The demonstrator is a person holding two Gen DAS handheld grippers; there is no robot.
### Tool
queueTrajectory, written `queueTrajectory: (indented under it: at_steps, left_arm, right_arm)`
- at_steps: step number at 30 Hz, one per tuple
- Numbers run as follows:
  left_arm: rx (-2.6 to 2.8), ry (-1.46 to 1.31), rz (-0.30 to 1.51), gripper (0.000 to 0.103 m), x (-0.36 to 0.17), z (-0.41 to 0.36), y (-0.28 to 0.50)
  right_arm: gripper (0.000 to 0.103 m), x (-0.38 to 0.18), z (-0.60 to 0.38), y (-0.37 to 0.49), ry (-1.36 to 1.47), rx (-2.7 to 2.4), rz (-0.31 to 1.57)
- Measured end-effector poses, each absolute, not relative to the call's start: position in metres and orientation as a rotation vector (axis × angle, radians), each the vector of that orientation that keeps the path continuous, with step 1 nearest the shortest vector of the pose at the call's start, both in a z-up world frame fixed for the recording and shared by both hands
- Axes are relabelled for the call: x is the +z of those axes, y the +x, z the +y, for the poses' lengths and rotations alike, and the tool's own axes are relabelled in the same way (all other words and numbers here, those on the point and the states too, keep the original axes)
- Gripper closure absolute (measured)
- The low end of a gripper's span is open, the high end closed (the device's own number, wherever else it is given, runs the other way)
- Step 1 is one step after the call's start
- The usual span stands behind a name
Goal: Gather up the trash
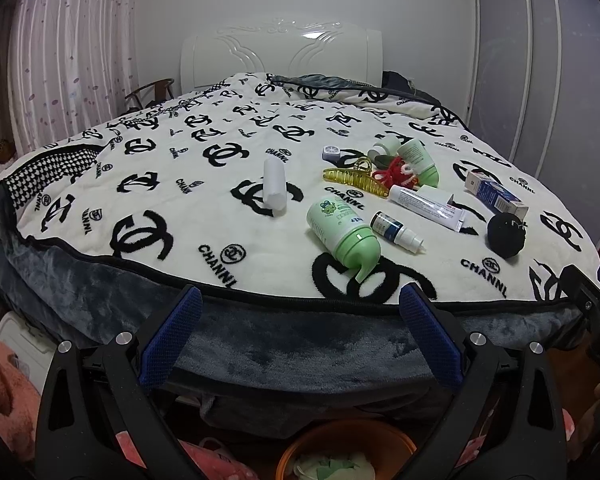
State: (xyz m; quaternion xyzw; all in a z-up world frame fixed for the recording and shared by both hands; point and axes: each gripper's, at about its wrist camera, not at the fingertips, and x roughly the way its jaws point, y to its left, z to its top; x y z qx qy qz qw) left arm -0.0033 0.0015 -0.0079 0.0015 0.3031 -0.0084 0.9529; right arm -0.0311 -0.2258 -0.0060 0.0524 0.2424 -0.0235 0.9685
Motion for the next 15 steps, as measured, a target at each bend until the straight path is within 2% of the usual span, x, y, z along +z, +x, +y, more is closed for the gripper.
queueTrajectory:
  at_steps: [15]
  left_arm:
    - [-0.015,0.001,0.618,0.007,-0.0080,0.0010,-0.0031]
  right_arm:
    - [0.005,-0.0039,-0.2246,-0.0320,0.105,-0.047,0.492]
